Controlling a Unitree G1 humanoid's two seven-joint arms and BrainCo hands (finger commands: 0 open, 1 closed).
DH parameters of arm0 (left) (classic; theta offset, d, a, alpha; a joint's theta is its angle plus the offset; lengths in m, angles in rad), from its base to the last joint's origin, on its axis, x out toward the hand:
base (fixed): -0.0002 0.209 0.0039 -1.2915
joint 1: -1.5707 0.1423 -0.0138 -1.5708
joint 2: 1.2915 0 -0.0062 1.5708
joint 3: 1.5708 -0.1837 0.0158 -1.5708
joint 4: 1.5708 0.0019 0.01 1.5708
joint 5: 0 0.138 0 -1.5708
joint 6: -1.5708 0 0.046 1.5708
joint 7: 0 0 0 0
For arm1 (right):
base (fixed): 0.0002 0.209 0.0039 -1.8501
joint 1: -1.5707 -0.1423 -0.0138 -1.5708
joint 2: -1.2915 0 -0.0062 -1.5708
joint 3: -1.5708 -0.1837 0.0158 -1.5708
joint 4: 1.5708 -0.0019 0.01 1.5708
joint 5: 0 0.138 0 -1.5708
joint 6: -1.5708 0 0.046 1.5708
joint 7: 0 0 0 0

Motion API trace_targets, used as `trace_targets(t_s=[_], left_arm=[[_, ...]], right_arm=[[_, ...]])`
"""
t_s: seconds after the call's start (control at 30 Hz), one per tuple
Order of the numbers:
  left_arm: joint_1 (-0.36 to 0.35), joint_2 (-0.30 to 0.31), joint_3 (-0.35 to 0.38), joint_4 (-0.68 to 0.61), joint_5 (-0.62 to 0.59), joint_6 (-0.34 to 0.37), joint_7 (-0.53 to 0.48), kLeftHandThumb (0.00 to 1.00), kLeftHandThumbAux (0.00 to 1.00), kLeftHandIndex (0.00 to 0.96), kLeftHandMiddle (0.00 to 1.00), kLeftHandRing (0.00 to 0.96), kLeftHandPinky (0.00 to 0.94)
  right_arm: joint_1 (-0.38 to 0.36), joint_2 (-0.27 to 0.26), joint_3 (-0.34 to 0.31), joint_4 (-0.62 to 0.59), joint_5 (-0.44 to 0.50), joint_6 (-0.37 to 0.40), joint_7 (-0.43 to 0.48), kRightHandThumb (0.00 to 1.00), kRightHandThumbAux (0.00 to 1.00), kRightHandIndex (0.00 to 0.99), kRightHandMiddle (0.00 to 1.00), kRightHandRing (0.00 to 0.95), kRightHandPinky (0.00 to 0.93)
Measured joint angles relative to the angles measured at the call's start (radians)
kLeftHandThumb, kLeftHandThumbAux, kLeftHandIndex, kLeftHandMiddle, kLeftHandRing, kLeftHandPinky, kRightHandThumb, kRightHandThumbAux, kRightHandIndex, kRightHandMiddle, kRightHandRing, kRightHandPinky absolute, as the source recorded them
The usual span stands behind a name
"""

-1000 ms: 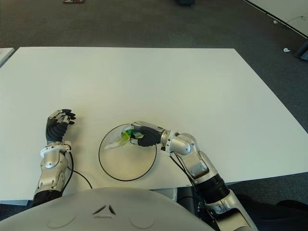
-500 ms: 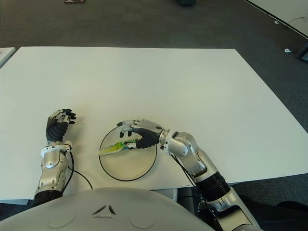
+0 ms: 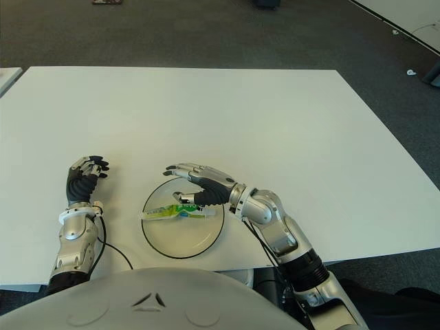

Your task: Put the toothpaste on the table into the plate.

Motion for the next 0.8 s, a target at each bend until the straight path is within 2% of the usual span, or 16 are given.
trace_targets(t_s=[0.27,0.47,0.57,0.8], left_arm=[[0.000,0.000,0.000,0.008,-0.003,-0.007,-0.001,0.705,0.718,0.426,0.500,0.520,0.520],[-0.003,0.001,0.000,0.015,-0.012,-0.013,-0.002,0.705,0.719,0.426,0.498,0.516,0.512],[-0.005,0.001,0.000,0.018,-0.013,-0.015,-0.002,0.704,0.719,0.425,0.496,0.512,0.508],[-0.007,0.002,0.000,0.021,-0.012,-0.015,-0.002,0.705,0.718,0.425,0.487,0.501,0.498]], right_arm=[[0.007,0.000,-0.060,-0.033,0.160,0.095,0.064,0.560,0.170,0.000,0.000,0.000,0.000],[0.007,0.014,-0.116,-0.015,0.242,0.102,0.055,0.493,0.194,0.000,0.000,0.000,0.000],[0.013,0.050,-0.149,0.011,0.296,0.087,0.025,0.455,0.229,0.000,0.000,0.000,0.004],[0.036,0.172,-0.212,0.057,0.444,0.072,-0.038,0.368,0.390,0.000,0.017,0.017,0.103]])
